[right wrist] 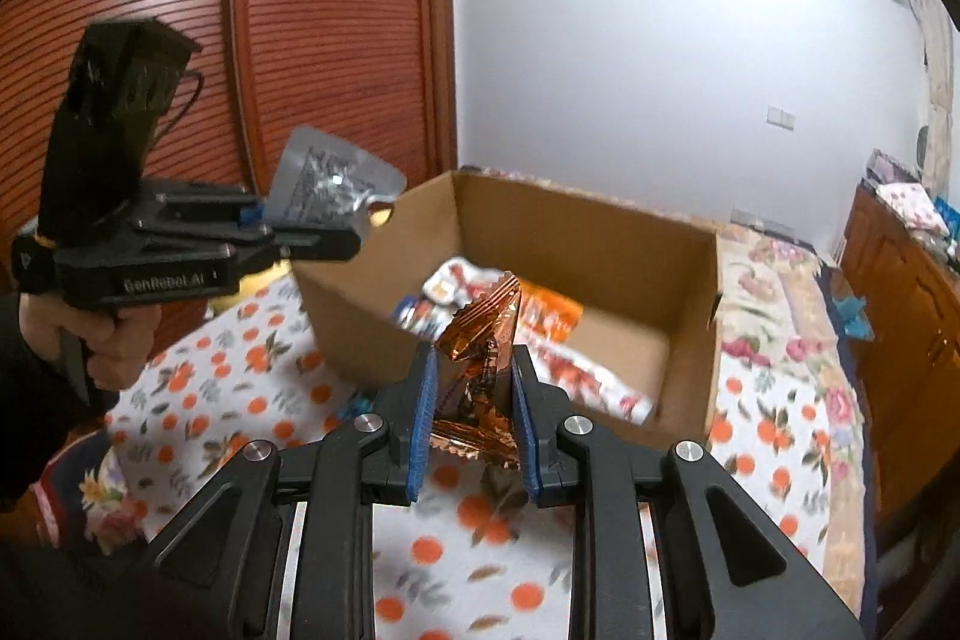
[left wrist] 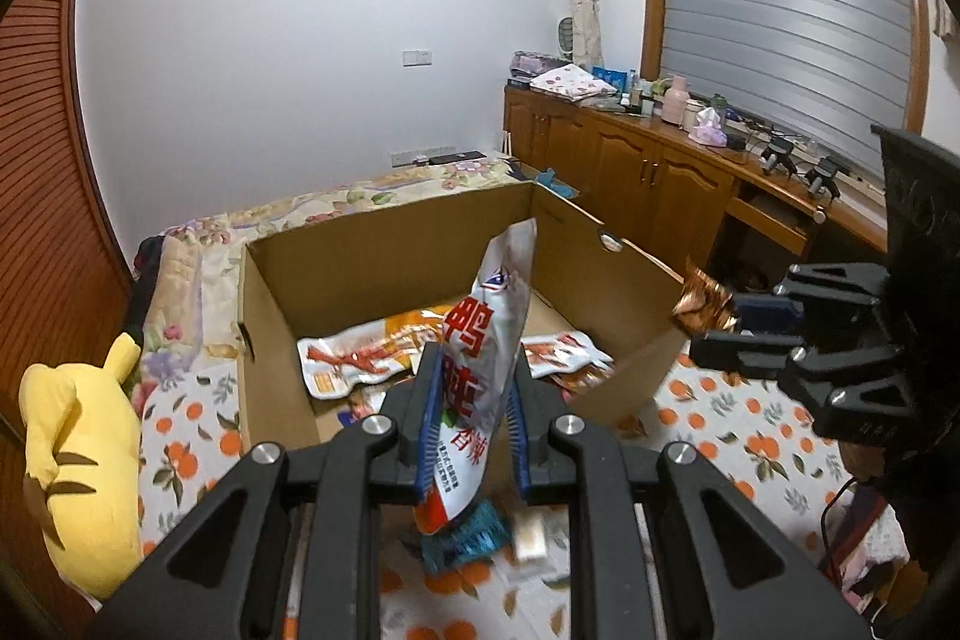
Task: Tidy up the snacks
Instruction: 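Lift both held packets and carry them over the cardboard box, then open both tools to drop the two packets into the box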
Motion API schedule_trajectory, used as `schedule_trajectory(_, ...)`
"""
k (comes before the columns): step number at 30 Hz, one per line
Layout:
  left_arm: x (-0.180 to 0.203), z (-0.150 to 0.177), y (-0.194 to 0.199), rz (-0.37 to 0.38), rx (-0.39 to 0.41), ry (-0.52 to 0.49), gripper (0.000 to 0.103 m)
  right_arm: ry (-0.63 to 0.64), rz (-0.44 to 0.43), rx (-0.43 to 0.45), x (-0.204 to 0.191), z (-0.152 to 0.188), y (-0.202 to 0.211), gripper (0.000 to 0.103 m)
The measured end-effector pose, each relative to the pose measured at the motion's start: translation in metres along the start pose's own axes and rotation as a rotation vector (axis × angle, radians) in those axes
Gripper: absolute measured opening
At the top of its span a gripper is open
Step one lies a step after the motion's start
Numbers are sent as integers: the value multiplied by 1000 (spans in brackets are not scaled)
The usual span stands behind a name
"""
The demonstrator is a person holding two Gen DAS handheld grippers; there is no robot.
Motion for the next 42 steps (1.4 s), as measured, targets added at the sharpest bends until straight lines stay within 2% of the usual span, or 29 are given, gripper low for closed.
schedule_trajectory(8,-21,-7,-38,-6,-33,11,17,-9,-8,4,21,-25,-31,22)
schedule_trajectory(24,-33,-6,-71,-31,-79,19,18,-35,-5,-39,40,-31,-72,22)
schedule_trajectory(26,-34,-6,-72,-39,-80,23,23,-43,-5,-46,42,-33,-76,22)
schedule_trajectory(34,-37,-4,-73,-65,-84,24,24,-58,4,-78,47,-34,-91,22)
schedule_trajectory(42,-44,-5,-70,-89,-70,53,40,-81,3,-114,50,-32,-104,27)
Point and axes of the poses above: each gripper's, at about its wrist camera, not at the fingertips, and y roughly against the way its jaws point, x to its right, z to its underside, the point moved 3 cm from there along -y, roughly the way its jaws point, and after that the axes turned 10 degrees about -y, right-handed, at the moved point
